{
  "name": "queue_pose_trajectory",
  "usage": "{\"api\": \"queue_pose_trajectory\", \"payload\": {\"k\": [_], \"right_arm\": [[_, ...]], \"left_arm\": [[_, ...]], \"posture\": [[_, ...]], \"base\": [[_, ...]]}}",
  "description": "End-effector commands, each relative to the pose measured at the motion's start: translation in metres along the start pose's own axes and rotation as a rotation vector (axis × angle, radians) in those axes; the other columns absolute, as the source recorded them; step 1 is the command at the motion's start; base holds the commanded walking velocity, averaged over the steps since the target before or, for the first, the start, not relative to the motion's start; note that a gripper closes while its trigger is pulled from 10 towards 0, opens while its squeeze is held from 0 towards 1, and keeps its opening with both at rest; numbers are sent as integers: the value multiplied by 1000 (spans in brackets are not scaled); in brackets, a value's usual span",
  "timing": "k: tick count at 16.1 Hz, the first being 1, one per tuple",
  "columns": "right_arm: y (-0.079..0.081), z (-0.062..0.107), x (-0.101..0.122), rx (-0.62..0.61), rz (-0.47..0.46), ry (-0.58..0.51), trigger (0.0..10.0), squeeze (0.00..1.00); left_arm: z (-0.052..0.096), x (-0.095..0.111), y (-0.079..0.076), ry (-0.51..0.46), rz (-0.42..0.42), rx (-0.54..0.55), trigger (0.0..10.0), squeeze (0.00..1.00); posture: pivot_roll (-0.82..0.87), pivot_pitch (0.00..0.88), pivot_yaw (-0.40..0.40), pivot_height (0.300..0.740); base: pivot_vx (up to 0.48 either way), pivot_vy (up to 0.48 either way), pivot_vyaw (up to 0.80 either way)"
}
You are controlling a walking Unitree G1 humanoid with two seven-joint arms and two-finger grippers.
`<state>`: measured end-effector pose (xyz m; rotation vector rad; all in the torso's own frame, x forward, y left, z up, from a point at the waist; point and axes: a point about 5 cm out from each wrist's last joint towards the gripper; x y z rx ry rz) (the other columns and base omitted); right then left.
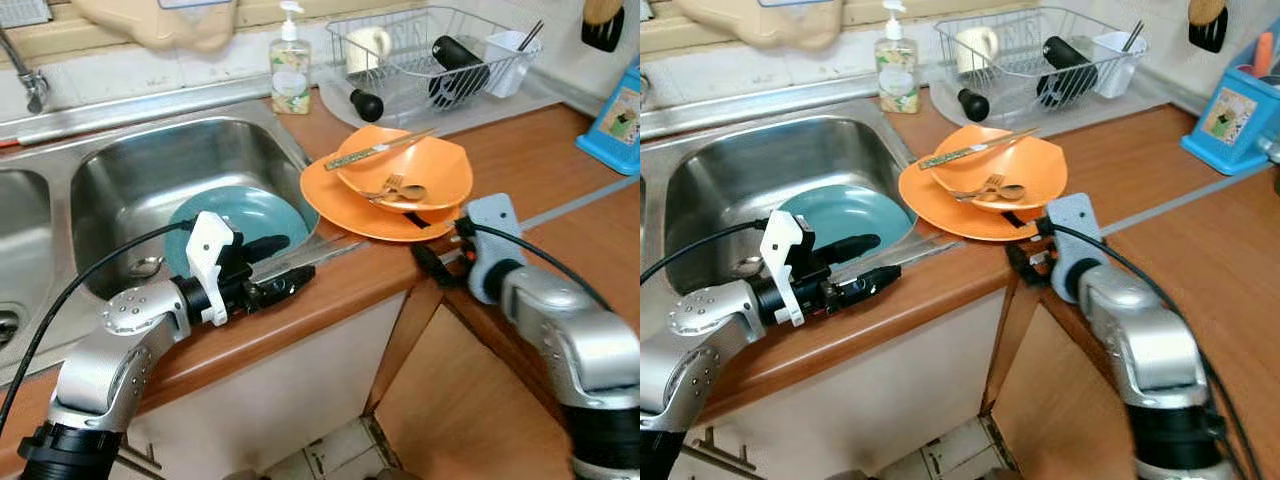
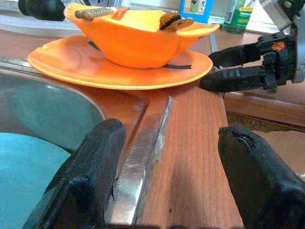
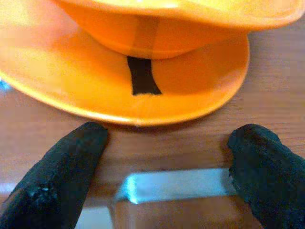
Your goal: Kitchen organization
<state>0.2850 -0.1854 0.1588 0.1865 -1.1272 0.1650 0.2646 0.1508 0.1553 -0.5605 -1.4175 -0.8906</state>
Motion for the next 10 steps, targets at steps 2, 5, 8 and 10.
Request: {"api": "queue_pose_trajectory", "payload": {"k": [2,5,8,10], "right_arm": [[-9,10,3,13,77,11,10000,0],[-19,23,10,64,133,13,10000,0],[-22,31,15,104,173,-9,10000,0],[-25,40,22,130,210,-49,10000,0]], "left_arm": [[-1,3,3,10,-27,-1,10000,0],[-4,4,4,10,-33,-6,10000,0],[-5,4,6,8,-40,1,10000,0],[-8,7,12,0,-53,41,10000,0]], "posture": [[-141,0,10,740],[-147,0,15,740],[-146,0,14,740],[-148,0,17,740]], "base": [[0,0,0],[0,0,0],[0,0,0],[0,0,0]]}}
Point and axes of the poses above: a point about 5 cm out from each wrist's last joint towards the gripper, its own z axis pointing back from the gripper into the wrist, its own x axis along the axis of the wrist's last joint, y = z × x, and after that the axes turned 13 degrees about -z, right-handed
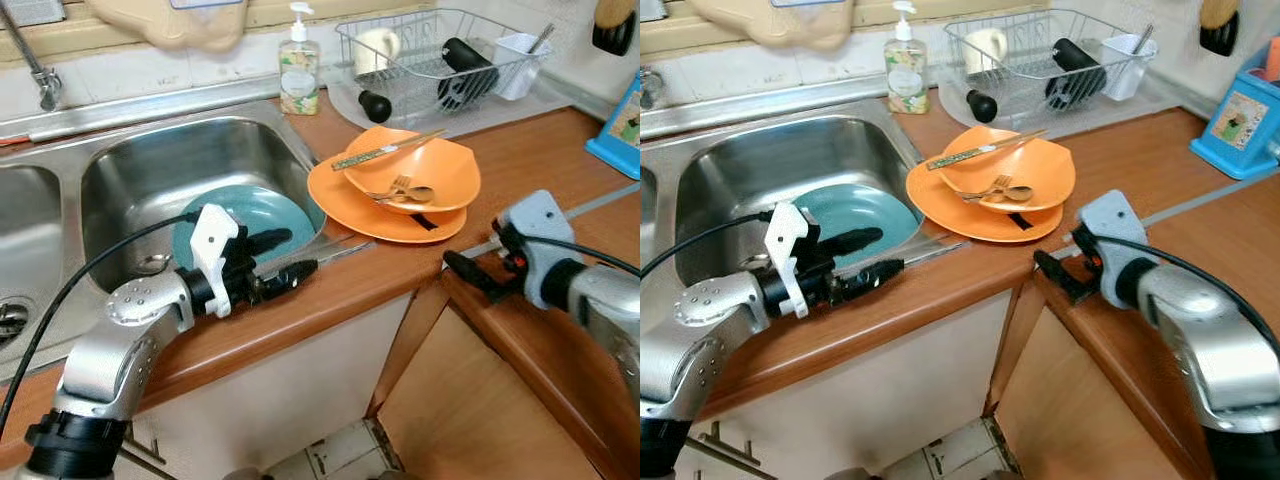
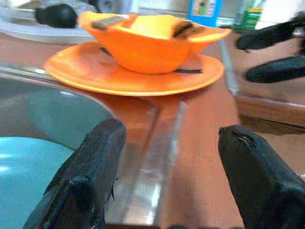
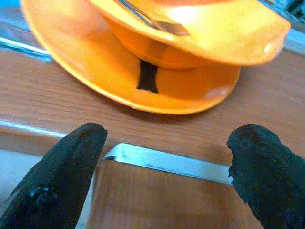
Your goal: Kitchen organization
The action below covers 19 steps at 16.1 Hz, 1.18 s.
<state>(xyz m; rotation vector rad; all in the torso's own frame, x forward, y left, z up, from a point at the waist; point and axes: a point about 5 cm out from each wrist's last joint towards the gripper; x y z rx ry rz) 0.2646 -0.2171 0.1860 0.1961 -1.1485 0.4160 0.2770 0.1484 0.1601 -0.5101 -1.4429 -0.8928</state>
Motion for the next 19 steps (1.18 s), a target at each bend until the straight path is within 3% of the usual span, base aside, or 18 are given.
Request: {"api": "queue_pose_trajectory", "payload": {"k": [1,2,3,4,5,6,7,14,19], "right_arm": [[-4,10,10,6,32,-48,10000,0],[-4,12,10,18,34,-53,10000,0],[-2,16,12,48,45,-64,10000,0],[5,22,13,122,56,-66,10000,0],[10,24,13,161,61,-68,10000,0],[11,25,13,172,64,-70,10000,0],[18,24,14,210,62,-87,10000,0],[49,-1,18,317,-2,-174,10000,0],[64,-14,15,354,-61,-214,10000,0]], "left_arm": [[-4,5,8,-2,-42,49,10000,0],[-6,6,11,-11,-45,63,10000,0],[-11,11,14,-36,-56,71,10000,1000],[-22,17,18,-58,-108,81,10000,1000],[-29,20,21,-69,-131,80,10000,937],[-31,21,21,-73,-137,76,10000,937],[-40,25,25,-98,-130,70,10000,0],[-70,30,42,-158,-62,25,10000,0],[-87,35,56,-196,-44,71,10000,0]], "posture": [[-146,0,17,740],[-146,0,17,740],[-149,0,19,740],[-154,0,23,740],[-154,0,23,740],[-154,0,23,740],[-157,0,24,740],[-149,0,27,740],[-156,0,32,740]], "base": [[0,0,0],[0,0,0],[0,0,0],[0,0,0],[0,0,0],[0,0,0],[0,0,0],[0,0,0],[0,0,0]]}}
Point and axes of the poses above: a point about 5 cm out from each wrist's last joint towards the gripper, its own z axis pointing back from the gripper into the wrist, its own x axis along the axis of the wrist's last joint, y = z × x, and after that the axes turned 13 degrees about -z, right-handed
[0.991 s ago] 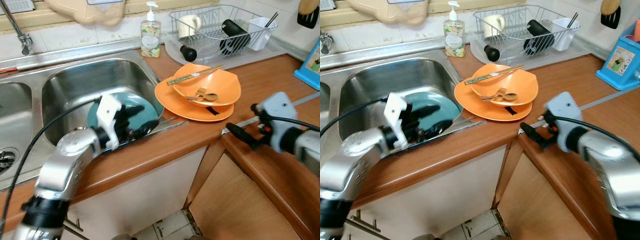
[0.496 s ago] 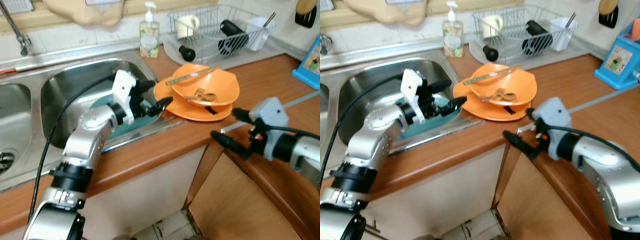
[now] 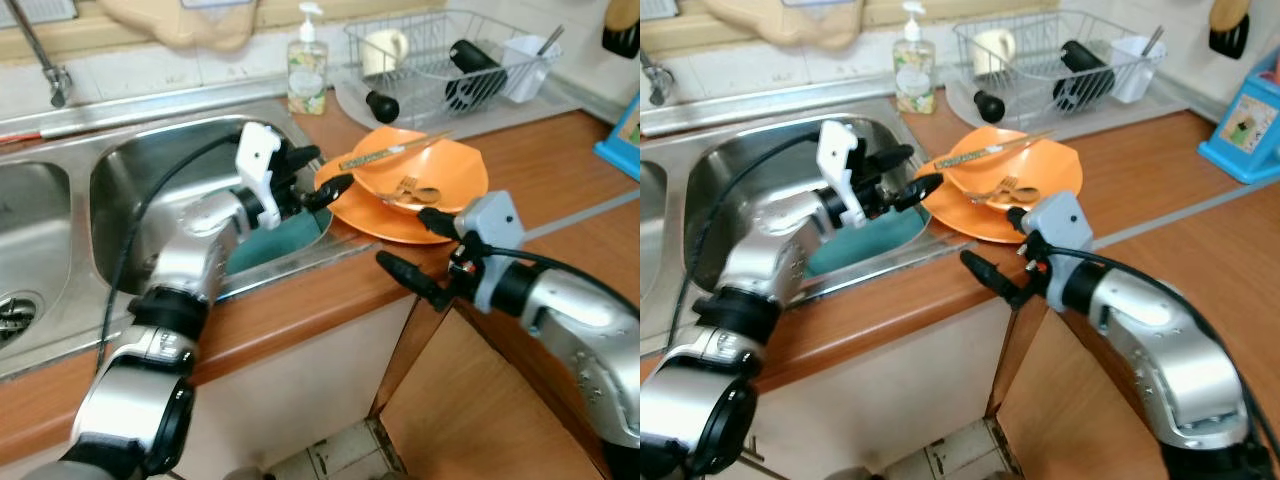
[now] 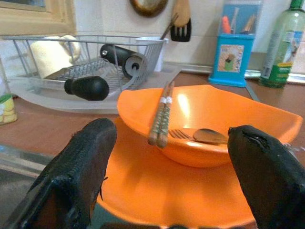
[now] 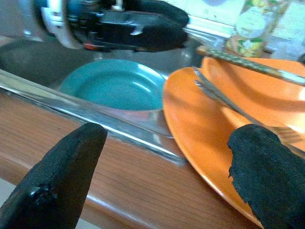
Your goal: Kitchen organization
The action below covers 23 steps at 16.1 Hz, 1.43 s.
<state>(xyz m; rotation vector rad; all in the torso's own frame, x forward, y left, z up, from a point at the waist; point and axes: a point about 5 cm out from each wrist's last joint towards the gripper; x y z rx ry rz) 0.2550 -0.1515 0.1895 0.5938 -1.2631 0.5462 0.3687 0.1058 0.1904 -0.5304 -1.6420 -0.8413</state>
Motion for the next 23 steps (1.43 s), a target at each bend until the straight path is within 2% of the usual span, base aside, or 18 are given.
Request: {"api": "queue_pose_trajectory", "payload": {"k": [1,2,4,11,14,15,16,17,18,20,23], "right_arm": [[1,-2,-1,12,0,-3,10000,0],[3,-7,-1,11,-17,-30,10000,0],[3,-8,-1,9,-24,-43,10000,0],[8,-7,-4,13,-35,-56,10000,0],[9,-6,-4,9,-37,-56,10000,0],[9,-5,-5,7,-38,-57,10000,0],[10,-5,-5,3,-41,-58,10000,0],[10,-4,-5,1,-42,-57,10000,0],[10,-3,-6,-1,-44,-55,10000,0],[10,-2,-7,-6,-46,-53,10000,0],[9,-2,-6,-8,-43,-51,10000,0]], "left_arm": [[-4,5,5,-15,-2,1,10000,0],[-10,2,5,-11,24,-35,10000,0],[-13,2,3,-12,32,-57,10000,0],[-25,-2,0,20,7,-71,10000,0],[-31,-3,-2,25,49,-58,10000,0],[-32,-4,-2,28,60,-53,9098,0],[-33,-4,-1,26,72,-47,4824,0],[-33,-4,-1,25,77,-44,4196,0],[-33,-5,-1,28,82,-46,1922,0],[-33,-7,-1,31,95,-45,157,0],[-32,-7,0,32,96,-40,0,0]], "posture": [[-155,0,31,740],[-162,0,33,740],[-162,0,33,740],[-178,0,44,740],[-188,0,55,740],[-192,0,61,740],[-193,0,63,740],[-195,0,67,740],[-198,0,72,740],[-199,0,73,740],[-199,0,73,740]], "base": [[0,0,0],[0,0,0],[0,0,0],[0,0,0],[0,0,0],[0,0,0],[0,0,0],[0,0,0],[0,0,0],[0,0,0],[0,0,0]]}}
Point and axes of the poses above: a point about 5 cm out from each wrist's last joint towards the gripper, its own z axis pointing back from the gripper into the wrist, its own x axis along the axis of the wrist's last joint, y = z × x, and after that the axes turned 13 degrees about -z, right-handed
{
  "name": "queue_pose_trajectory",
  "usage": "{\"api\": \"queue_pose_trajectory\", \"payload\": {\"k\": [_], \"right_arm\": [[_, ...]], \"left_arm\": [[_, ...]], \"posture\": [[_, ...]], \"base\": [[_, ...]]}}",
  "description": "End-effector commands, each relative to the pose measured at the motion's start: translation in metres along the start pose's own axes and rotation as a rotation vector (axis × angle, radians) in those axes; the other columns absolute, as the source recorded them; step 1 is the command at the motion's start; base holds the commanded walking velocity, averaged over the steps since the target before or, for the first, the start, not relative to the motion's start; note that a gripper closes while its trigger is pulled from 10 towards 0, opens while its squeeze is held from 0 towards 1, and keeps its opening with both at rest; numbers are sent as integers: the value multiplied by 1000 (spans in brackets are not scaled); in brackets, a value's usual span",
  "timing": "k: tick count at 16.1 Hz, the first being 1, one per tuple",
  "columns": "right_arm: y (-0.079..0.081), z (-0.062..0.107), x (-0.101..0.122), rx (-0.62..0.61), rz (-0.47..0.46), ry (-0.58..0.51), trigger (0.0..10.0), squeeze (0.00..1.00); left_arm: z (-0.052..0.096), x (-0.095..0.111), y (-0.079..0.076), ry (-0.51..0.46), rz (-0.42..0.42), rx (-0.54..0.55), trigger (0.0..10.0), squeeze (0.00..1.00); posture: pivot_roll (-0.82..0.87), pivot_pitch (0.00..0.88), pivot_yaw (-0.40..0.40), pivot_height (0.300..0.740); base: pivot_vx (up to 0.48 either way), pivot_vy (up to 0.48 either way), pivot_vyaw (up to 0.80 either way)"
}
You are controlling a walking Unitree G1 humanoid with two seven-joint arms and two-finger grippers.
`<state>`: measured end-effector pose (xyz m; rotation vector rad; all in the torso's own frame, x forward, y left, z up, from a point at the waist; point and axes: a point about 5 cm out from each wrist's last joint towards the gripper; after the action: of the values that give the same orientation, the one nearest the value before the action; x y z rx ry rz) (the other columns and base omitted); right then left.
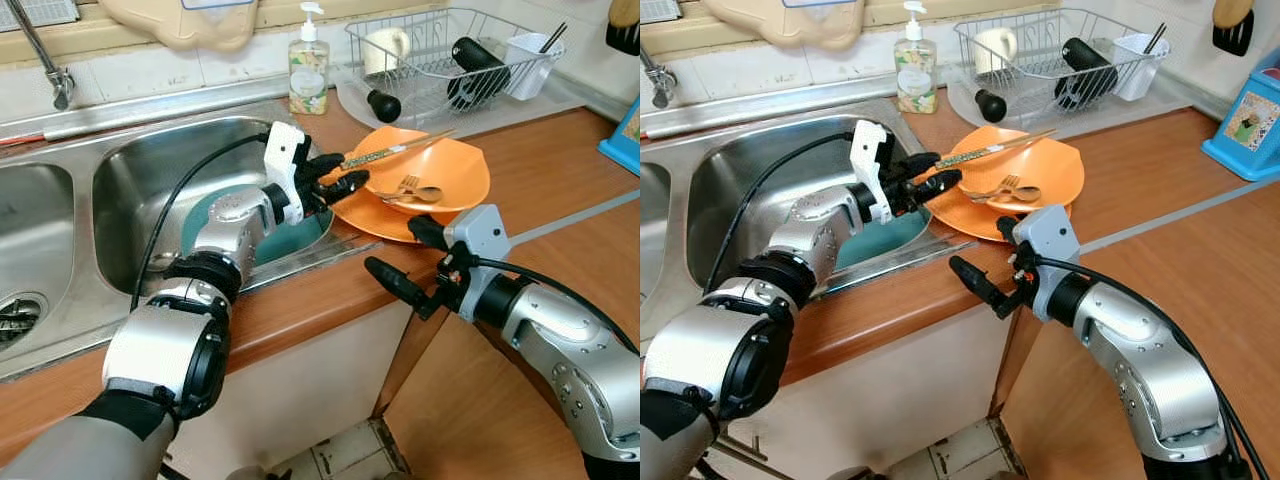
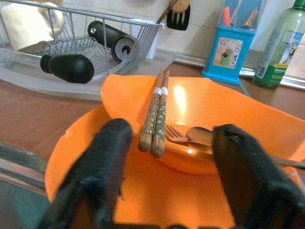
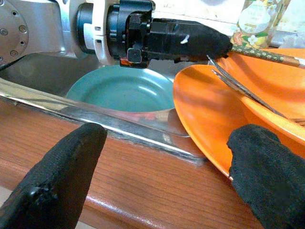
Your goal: Kitchen organization
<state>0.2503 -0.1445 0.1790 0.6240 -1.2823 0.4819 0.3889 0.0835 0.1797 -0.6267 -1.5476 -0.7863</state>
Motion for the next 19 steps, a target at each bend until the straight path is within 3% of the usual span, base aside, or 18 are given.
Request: {"api": "queue_pose_trajectory", "payload": {"k": [1,19], "right_arm": [[2,1,5,9,10,-14,10000,0],[-1,-1,6,1,26,-15,10000,0]], "left_arm": [[-2,7,2,-6,-24,-5,0,0],[2,8,7,-7,-42,7,0,0]], "posture": [[-199,0,73,740],[-198,0,73,740]], "base": [[0,0,0],[0,0,0]]}}
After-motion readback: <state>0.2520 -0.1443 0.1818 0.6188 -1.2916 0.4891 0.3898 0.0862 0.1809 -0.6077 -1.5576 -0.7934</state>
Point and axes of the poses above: a point about 5 cm out from each wrist's last joint towards the gripper, its own z axis pointing back from the gripper into the wrist, its own x axis along the axis of the wrist's last joint, y = z × x, and after that the axes turned 13 degrees about -z, right-handed
